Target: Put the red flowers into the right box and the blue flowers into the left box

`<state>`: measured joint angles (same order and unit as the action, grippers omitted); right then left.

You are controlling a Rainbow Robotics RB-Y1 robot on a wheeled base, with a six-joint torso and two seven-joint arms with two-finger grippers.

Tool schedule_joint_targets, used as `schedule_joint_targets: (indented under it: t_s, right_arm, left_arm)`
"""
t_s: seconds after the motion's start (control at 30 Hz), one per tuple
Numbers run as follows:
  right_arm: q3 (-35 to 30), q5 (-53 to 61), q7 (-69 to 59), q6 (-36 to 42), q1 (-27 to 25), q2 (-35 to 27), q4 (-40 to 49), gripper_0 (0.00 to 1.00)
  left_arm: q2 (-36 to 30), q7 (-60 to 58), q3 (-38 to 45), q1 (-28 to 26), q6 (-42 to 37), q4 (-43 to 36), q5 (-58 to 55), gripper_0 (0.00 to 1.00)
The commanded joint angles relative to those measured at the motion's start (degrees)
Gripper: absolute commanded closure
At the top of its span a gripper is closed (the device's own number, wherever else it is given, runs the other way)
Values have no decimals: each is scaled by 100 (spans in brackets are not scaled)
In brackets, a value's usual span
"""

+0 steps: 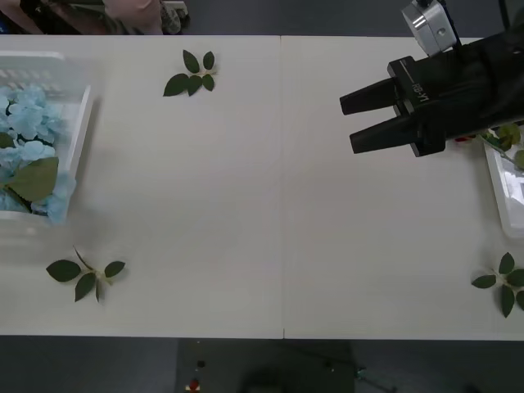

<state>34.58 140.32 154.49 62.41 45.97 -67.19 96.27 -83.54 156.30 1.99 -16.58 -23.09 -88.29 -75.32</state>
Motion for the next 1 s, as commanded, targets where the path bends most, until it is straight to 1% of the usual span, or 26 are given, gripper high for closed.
schedule_joint_targets:
  t_s: [0.03, 0.07, 0.1, 0.17, 0.2, 0.23, 0.27, 0.33, 0.4, 0.53, 0.67, 0.73, 0.83, 0.9, 1.0]
  right_arm:
    - [-66, 22, 51, 113, 131, 101, -73, 32]
    - [-66, 13, 51, 148, 140, 118, -100, 32]
    - [-66, 4, 51, 175, 140, 127, -117, 32]
    - [-66, 4, 51, 254, 140, 127, -179, 31]
    - [-66, 4, 51, 254, 140, 127, -179, 31]
    - [-66, 4, 51, 254, 140, 127, -179, 31]
    - [-66, 4, 51, 254, 140, 127, -179, 29]
    - [-66, 4, 51, 254, 140, 127, -179, 25]
    - [-66, 4, 51, 254, 140, 127, -179, 24]
    - [-66, 4, 51, 254, 140, 127, -179, 23]
    - [-66, 4, 51, 254, 140, 127, -179, 22]
    - [-66, 4, 51, 254, 140, 127, -179, 18]
    - [-66, 4, 51, 254, 140, 127, -179, 18]
    - [-66, 4, 51, 254, 140, 127, -179, 18]
    - [-66, 4, 51, 254, 140, 127, -179, 18]
  left_arm:
    - [119, -130, 1278, -117, -1532, -417, 96, 0]
    - [215, -130, 1585, -117, -2015, -584, 123, 0]
    - [268, -130, 1717, -117, -2235, -672, 140, 0]
    - [470, -130, 2148, -117, -2912, -1023, 167, 0]
    - [523, -130, 2227, -126, -3052, -1094, 167, 0]
    - [663, -130, 2403, -126, -3360, -1225, 140, 0]
    - [786, -130, 2543, -126, -3641, -1366, 123, 0]
    - [989, -130, 2737, -126, -3949, -1568, 114, 0]
    - [1200, -130, 2930, -126, -4098, -1762, 114, 0]
    - [1621, -130, 3378, -108, -4397, -2430, 44, 0]
    - [2105, -130, 3484, 191, -4661, -3062, -123, 0]
    - [2272, -130, 3484, 287, -4836, -3133, -352, 0]
    - [2412, -130, 3413, 305, -5021, -3185, -818, 0]
    - [2430, -130, 3220, 296, -5039, -3194, -1204, 0]
    - [2492, -130, 2833, 393, -4995, -3352, -1371, 0]
